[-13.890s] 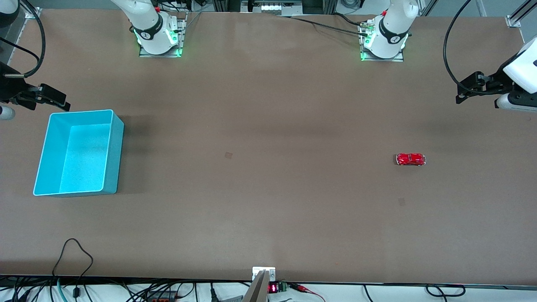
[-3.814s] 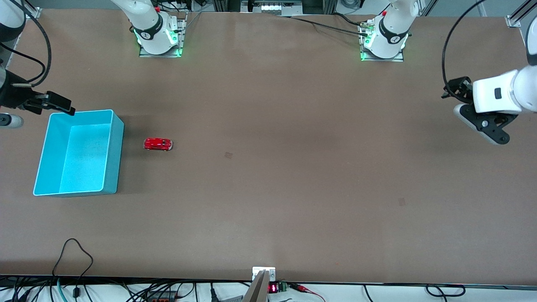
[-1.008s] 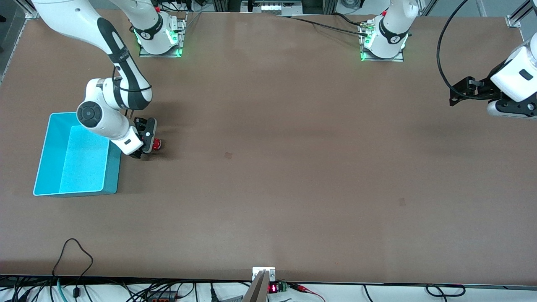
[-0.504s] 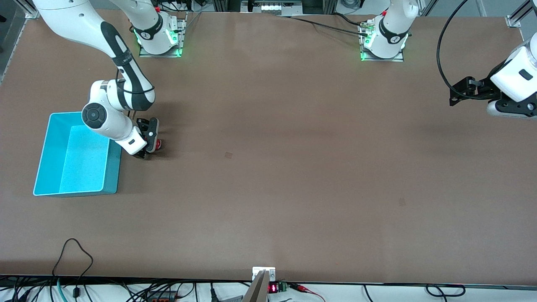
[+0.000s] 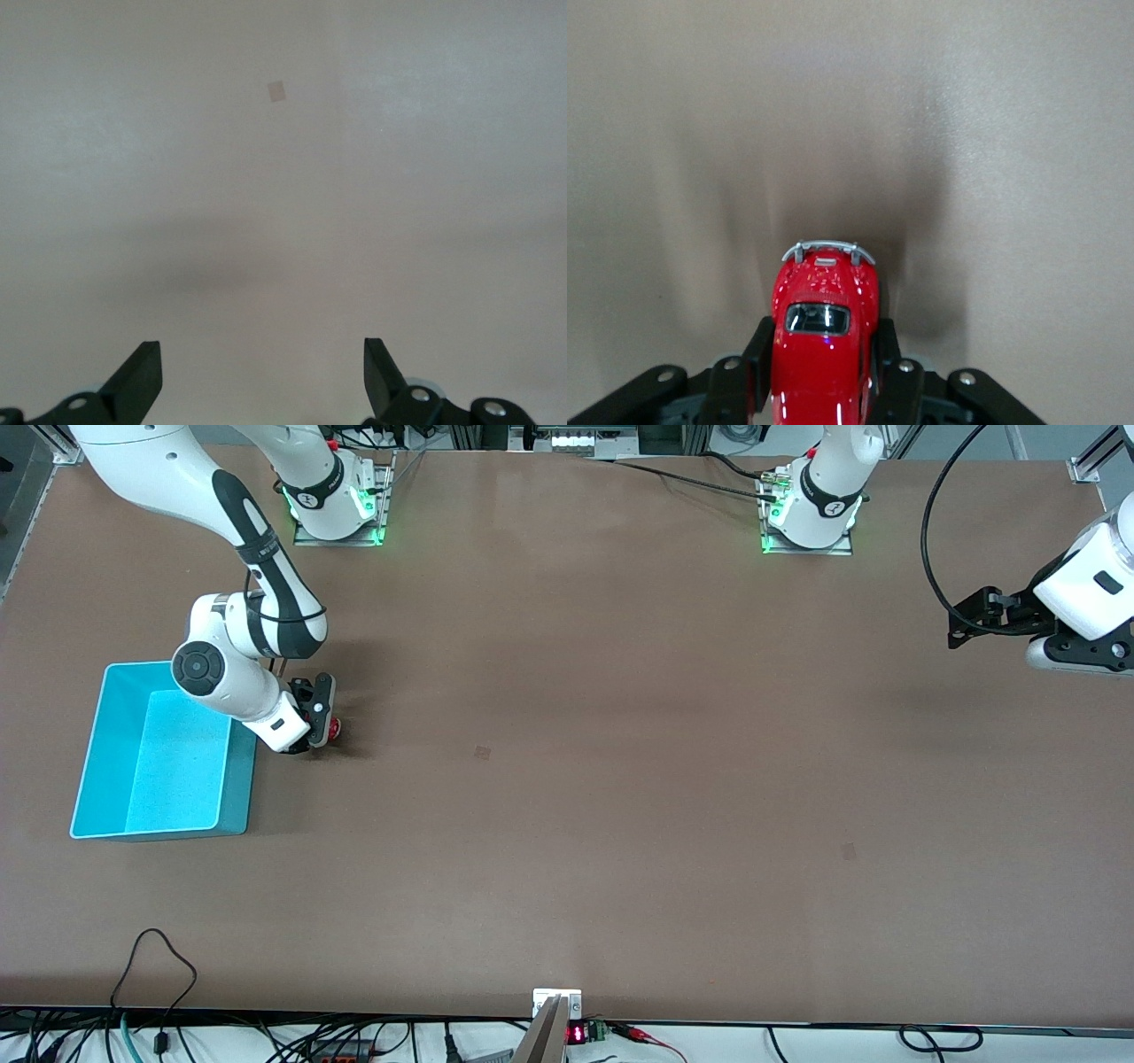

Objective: Wind red beetle toy and store in blue box
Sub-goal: 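Lift the car with the right gripper and carry it over the box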

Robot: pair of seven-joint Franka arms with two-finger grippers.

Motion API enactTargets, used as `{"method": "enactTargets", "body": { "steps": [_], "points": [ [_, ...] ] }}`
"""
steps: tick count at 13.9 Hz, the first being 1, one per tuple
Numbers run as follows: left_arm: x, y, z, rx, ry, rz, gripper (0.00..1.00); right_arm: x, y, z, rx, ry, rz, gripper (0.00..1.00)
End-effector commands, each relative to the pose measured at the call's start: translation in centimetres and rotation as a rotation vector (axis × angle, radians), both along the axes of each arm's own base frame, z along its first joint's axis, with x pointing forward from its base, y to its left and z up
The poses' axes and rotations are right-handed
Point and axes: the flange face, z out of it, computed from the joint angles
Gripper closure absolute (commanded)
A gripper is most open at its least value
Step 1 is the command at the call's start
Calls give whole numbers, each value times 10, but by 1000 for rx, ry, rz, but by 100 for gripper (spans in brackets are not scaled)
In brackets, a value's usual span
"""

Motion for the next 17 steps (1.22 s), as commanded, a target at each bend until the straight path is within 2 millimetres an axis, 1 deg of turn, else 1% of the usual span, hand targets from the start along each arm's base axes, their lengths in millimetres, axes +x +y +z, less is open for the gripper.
{"method": "enactTargets", "body": {
  "steps": [1, 2, 3, 4, 5, 6, 7, 8, 9, 10, 11, 13, 14, 16, 17],
  "points": [
    [-3, -1, 7, 17, -3, -20, 0, 3, 4, 31, 9, -50, 3, 73],
    [-3, -1, 8, 18, -5, -20, 0, 9, 5, 45, 12, -72, -17, 77],
    [-3, -1, 8, 18, -6, -20, 0, 14, 5, 57, 20, -88, -67, 77],
    [-3, -1, 7, 17, -3, -20, 0, 20, 4, 77, 30, -109, -158, 75],
    [-3, -1, 6, 17, -2, -19, 0, 26, 4, 89, 30, -120, -233, 75],
    [-2, -1, 5, 17, -3, -19, 0, 35, 4, 106, 37, -154, -310, 77],
    [-1, 0, 5, 15, -3, -17, 0, 45, 2, 120, 43, -184, -427, 79],
    [-1, -1, 5, 15, -5, -19, 0, 54, -7, 131, 49, -208, -553, 79],
    [-1, 0, 4, 15, -3, -17, 0, 58, -21, 137, 51, -221, -671, 79],
    [0, -1, 4, 15, -5, -19, 0, 67, -38, 147, 59, -243, -774, 79],
    [0, -1, 4, 15, -5, -19, 0, 70, -54, 150, 66, -243, -850, 84],
    [0, -2, 4, 15, -5, -21, 0, 67, -87, 149, 82, -217, -1033, 93],
    [0, -1, 4, 15, -5, -19, 0, 63, -101, 144, 74, -182, -1127, 94],
    [-1, -2, 5, 15, -5, -20, 0, 56, -118, 137, 49, -113, -1334, 97],
    [-1, -2, 4, 18, -3, -22, 0, 51, -136, 134, 36, -92, -1401, 97]
  ]
}}
